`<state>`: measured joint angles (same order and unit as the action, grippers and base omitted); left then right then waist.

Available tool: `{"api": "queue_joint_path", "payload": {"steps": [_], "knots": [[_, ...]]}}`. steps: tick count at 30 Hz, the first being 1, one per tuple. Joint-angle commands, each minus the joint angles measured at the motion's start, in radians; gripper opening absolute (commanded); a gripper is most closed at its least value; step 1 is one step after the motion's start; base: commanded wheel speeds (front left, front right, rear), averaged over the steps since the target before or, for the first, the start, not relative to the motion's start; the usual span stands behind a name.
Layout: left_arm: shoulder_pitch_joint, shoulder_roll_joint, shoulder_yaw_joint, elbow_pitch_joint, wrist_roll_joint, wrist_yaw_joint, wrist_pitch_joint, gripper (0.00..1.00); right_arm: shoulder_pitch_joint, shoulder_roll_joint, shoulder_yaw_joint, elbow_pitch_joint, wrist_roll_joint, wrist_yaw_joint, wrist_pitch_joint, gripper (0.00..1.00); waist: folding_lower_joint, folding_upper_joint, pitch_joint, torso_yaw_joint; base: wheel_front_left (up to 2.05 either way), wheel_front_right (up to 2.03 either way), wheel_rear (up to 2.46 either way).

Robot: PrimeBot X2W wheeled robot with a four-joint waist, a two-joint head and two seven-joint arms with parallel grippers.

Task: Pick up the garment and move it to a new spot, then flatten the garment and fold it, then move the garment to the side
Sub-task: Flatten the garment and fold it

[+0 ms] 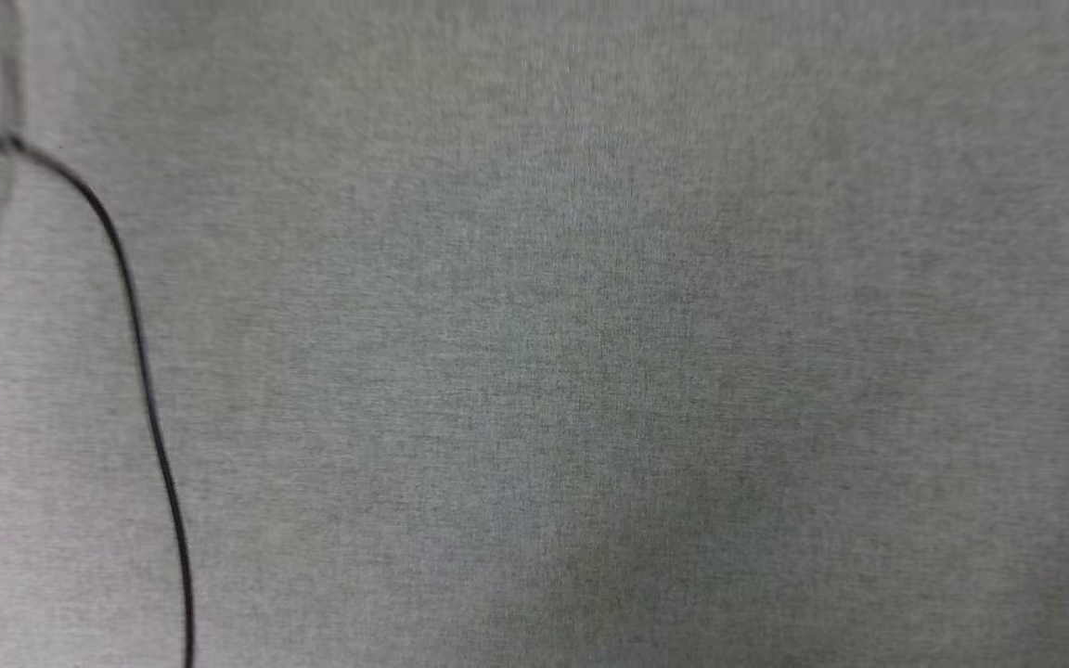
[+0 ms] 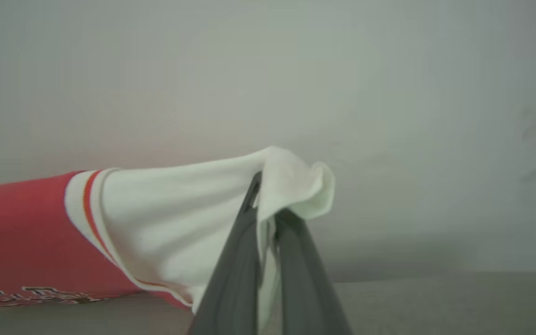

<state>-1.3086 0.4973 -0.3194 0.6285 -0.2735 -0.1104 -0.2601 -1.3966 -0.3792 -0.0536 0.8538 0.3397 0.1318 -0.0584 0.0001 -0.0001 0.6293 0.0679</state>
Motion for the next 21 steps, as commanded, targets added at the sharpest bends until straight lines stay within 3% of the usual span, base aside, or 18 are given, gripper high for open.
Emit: {"api": "queue_joint_path", "payload": {"steps": [1, 11, 21], "knots": [[0.052, 0.001, 0.008, -0.012, -0.007, 0.008, -0.007, 0.00, 0.051, -0.011, 0.005, -0.003, 0.025, -0.002, 0.001, 0.00, -0.0001, 0.0001, -0.045, 0.001, 0.00, 0.00, 0.00], [0.546, -0.068, 0.023, -0.113, -0.064, 0.043, -0.006, 0.00, 0.510, -0.048, 0.130, -0.105, 0.227, -0.002, 0.074, 0.00, -0.0001, 0.0001, -0.226, -0.010, 0.00, 0.00, 0.00], [0.902, -0.103, 0.024, -0.179, -0.090, 0.076, -0.006, 0.00, 0.848, -0.121, 0.237, -0.231, 0.377, -0.002, 0.158, 0.00, -0.0001, 0.0001, -0.363, -0.018, 0.00, 0.00, 0.00]]}}
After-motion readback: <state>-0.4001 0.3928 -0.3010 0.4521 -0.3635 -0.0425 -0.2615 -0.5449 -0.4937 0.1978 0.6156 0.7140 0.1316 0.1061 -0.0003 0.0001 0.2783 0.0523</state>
